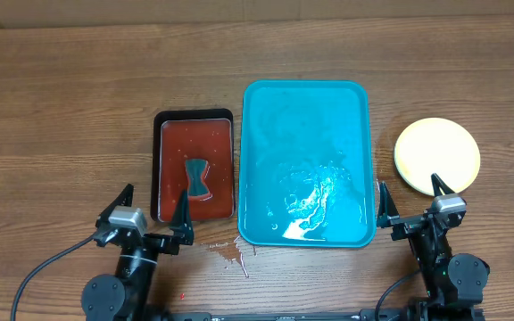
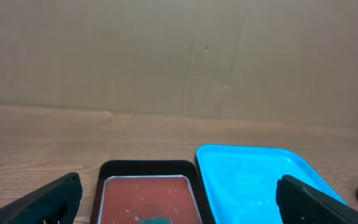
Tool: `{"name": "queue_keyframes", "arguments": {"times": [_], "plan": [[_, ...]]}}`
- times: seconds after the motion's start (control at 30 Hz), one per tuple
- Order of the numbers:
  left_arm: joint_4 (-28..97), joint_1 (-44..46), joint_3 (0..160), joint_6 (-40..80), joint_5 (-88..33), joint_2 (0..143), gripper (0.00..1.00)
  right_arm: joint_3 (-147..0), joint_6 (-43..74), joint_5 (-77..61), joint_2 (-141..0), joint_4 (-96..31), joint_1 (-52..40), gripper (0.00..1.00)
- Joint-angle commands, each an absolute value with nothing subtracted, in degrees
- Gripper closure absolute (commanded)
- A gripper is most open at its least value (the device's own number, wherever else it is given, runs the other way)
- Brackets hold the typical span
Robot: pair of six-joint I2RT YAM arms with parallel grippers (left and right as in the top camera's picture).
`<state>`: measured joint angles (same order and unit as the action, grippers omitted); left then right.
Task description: Clean dirty plates on tray and stack at the side
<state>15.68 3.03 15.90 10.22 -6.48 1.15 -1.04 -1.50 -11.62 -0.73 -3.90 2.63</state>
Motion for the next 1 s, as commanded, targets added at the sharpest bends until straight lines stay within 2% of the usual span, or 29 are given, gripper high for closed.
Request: {"name": "queue_keyframes", "arguments": {"times": [0.0,0.1,0.27,0.97], "plan": [[14.4,3.4,13.4,9.0,-6.4,0.2,0.00,-0.5,-1.6,-11.6,-0.3,-3.6,2.9,0.00],[12.6,3.4,10.1,9.0,-5.3,0.2,0.00,-0.5,-1.6,-11.6,-0.3,-3.6,2.9,0.00],[2.3,3.4,1.1,9.2,-5.5,0.2,0.00,-0.5,-1.6,-11.6,-0.3,-3.6,2.9,0.00],[4.0,3.4,0.3,9.2,-4.9,0.3,0.00,-0.5,-1.5,-11.6,-0.3,-3.6,2.9,0.00]]}}
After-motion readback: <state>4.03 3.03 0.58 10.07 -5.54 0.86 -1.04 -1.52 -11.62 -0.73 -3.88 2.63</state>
